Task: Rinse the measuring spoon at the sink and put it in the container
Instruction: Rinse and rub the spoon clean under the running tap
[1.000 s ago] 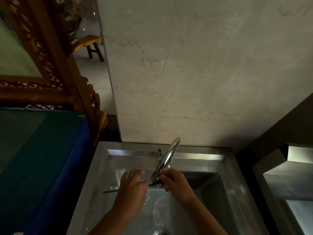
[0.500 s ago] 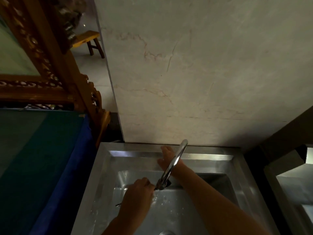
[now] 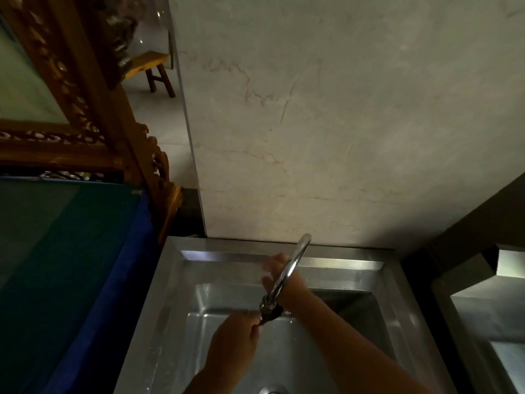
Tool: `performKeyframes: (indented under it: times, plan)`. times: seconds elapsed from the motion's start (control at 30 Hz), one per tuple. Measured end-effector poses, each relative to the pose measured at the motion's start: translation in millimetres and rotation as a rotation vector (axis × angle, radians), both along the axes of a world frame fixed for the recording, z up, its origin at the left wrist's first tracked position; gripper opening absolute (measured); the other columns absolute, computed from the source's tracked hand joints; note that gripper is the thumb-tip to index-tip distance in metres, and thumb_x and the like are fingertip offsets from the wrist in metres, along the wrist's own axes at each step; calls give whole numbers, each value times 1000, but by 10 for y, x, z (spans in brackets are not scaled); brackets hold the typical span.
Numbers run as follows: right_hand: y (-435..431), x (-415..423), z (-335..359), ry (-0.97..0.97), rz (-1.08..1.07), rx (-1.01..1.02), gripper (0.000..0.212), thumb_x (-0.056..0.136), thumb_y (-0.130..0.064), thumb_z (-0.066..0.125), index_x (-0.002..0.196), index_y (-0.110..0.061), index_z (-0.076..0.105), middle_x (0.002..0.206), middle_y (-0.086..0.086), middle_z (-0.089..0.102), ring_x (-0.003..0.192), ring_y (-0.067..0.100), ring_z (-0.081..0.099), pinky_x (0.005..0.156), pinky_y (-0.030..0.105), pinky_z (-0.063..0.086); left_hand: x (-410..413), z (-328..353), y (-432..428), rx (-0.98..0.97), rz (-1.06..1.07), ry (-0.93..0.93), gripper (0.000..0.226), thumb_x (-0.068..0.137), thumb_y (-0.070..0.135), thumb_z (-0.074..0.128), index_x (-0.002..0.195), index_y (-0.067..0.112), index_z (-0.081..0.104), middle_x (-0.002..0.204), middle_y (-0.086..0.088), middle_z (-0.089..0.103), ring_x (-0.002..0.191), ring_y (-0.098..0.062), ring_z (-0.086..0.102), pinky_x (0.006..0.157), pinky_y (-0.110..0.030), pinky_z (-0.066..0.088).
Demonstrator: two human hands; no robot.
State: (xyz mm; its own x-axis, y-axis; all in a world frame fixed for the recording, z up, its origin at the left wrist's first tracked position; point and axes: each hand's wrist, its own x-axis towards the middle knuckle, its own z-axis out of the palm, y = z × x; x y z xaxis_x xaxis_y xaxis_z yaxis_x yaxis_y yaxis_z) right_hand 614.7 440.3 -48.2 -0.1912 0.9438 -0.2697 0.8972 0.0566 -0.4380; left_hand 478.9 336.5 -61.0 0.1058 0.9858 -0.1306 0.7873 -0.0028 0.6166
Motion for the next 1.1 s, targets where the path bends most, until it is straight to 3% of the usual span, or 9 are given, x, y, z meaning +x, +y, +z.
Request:
performKeyframes:
  times: [0.07,0.23,0.33,0.47,0.53,0.63,0.8,0.9,1.1]
  plan:
    - [-26,-3,126,62,-23,-21,25,96,-19,55,119,-8,57,120,7,59,111,18,56,93,24,45,18,-9,-42,-44,16,-5,21,93,32,51,91,20,68,95,1,70,91,-14,63,75,-27,45]
    - [-249,18,302,427,-306,-97,12,98,-15,52,108,-12,58,103,7,63,98,21,64,77,23,49,41,36,-200,-174,202,-226,22,83,23,64,62,15,63,62,-3,65,65,-18,65,63,-32,49]
    - [-692,25,230,556,-401,-204,16,100,-18,45,95,-13,59,96,14,66,84,26,66,69,31,52,36,122,-292,-371,430,-584,19,85,11,66,66,11,67,59,-14,67,56,-28,68,55,-34,56]
    - [-1369,-76,31,466,-398,-320,17,97,-18,52,92,-7,64,93,16,66,83,25,64,74,35,53,11,245,-548,-533,703,-997,7,83,3,70,81,-3,71,66,-20,71,58,-31,70,45,-31,55]
    - [-1720,-169,38,336,-301,-293,25,95,-28,56,107,-8,65,108,11,70,100,20,66,88,27,50,18,309,-711,-520,761,-1040,9,83,4,71,81,-5,72,70,-22,71,61,-31,70,44,-29,54]
    - [-2137,-191,281,320,-245,-203,34,95,-42,53,121,-21,57,118,-4,67,109,7,62,86,8,41,47,397,-933,-460,806,-1027,11,82,3,71,75,-6,72,66,-21,71,59,-29,70,40,-25,50]
    - [-2514,16,722,182,-122,-10,37,89,-45,58,112,-16,54,87,-7,65,97,13,67,78,17,46,84,668,-1339,-466,876,-1226,11,86,-2,64,77,-7,64,65,-26,68,57,-35,68,51,-40,60]
    - [-2694,178,1012,143,-76,47,27,87,-42,59,103,-20,56,99,2,73,97,21,67,77,25,48,111,936,-1644,-521,805,-1398,7,89,0,60,84,-2,63,56,-16,69,49,-27,69,47,-34,59]
    - [-3058,454,1512,-100,144,342,20,93,-41,46,102,-23,47,108,4,68,98,35,65,77,38,52,171,1493,-2151,-610,627,-1545,17,90,-1,56,104,-8,62,82,-25,73,66,-31,74,62,-39,60]
